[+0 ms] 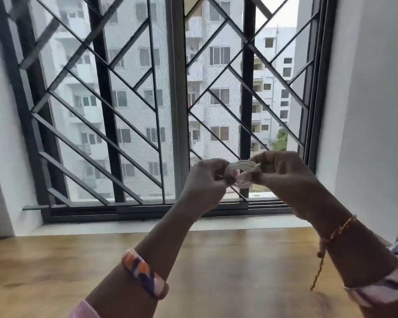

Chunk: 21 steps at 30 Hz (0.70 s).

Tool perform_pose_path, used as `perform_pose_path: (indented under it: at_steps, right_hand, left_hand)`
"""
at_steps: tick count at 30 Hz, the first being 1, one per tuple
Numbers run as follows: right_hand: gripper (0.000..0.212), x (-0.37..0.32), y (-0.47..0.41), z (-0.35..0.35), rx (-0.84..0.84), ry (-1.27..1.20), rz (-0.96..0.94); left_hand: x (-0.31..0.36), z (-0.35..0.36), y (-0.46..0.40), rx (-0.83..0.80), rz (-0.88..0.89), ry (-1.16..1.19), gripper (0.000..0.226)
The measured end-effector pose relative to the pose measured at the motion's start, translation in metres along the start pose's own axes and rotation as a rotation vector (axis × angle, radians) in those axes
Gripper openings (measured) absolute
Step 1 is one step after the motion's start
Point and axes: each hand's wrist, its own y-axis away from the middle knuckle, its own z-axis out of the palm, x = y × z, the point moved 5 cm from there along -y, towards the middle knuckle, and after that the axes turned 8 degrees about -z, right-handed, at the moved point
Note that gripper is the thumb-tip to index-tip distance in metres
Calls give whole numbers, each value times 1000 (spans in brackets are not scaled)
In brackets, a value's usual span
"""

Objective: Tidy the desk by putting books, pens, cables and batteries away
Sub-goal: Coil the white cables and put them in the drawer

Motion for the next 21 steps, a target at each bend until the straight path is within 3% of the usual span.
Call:
perform_pose_path:
  at_steps: [3, 6, 8, 10, 13, 16, 18, 21]
  right_hand:
    - [25, -1, 1, -1, -102, -48, 8]
    - [64, 4, 3, -3, -171, -204, 49]
    - [75, 7, 3, -3, -174, -378, 60]
    - [66, 4, 8, 4, -179, -375, 35]
    - [51, 0, 9, 15, -135, 94, -106]
    - [44, -5, 8, 26, -108, 226, -189]
    - [44, -6, 9, 33, -111, 145, -168]
    - [47, -4, 10, 45, -141, -266, -14]
  left_hand:
    - [-2, -5, -5, -101, 49, 29, 22]
    - [-4, -3, -1, -161, 43, 149, 24]
    - [-3, 2, 3, -193, -19, 236, 17]
    - [-5, 5, 7, -194, -123, 316, 14]
    - [-11, 2, 8, -100, -218, 253, 15]
    - [-16, -8, 10, 7, -246, 154, 19]
    - [-16, -16, 11, 85, -209, 50, 28]
    - [-7, -29, 14, 242, -85, -164, 35]
